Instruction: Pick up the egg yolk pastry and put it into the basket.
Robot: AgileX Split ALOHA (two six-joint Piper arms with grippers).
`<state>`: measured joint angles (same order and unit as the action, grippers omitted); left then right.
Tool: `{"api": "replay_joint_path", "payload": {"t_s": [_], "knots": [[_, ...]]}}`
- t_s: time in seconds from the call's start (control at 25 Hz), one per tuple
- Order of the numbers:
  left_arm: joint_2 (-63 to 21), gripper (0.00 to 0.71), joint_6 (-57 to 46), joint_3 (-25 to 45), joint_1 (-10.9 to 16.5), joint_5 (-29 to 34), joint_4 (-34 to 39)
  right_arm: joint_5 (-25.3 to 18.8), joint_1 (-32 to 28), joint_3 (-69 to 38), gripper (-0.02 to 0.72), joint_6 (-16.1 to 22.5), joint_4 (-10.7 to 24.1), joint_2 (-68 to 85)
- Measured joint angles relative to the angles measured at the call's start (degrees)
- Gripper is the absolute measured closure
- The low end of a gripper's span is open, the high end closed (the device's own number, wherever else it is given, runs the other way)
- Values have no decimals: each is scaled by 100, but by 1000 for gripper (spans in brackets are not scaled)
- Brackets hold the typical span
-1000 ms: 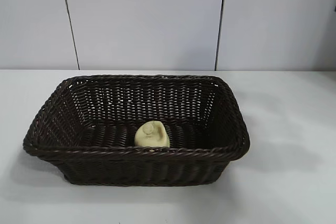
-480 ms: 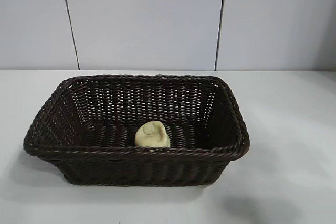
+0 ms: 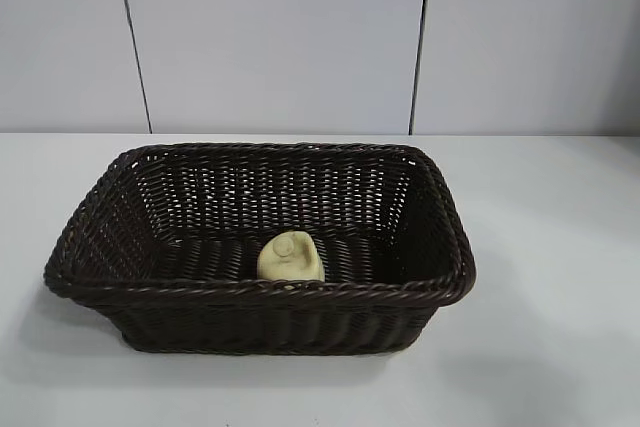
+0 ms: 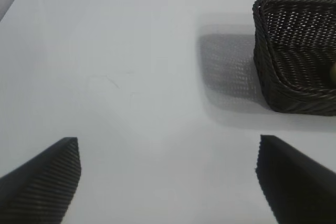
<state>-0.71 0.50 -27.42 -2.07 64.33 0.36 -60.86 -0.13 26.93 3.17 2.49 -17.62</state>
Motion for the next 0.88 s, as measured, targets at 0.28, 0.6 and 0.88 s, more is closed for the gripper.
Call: {"api": "replay_joint_path", "payload": {"t_s": [0.28, 0.6, 0.88], "knots": [[0, 52, 0, 0, 0, 0, 0, -11, 0, 0, 122, -2, 0, 1266], [0, 52, 0, 0, 0, 0, 0, -79, 0, 0, 122, -2, 6, 1858], [0, 52, 0, 0, 0, 0, 0, -83, 0, 0, 122, -2, 6, 1858]]}}
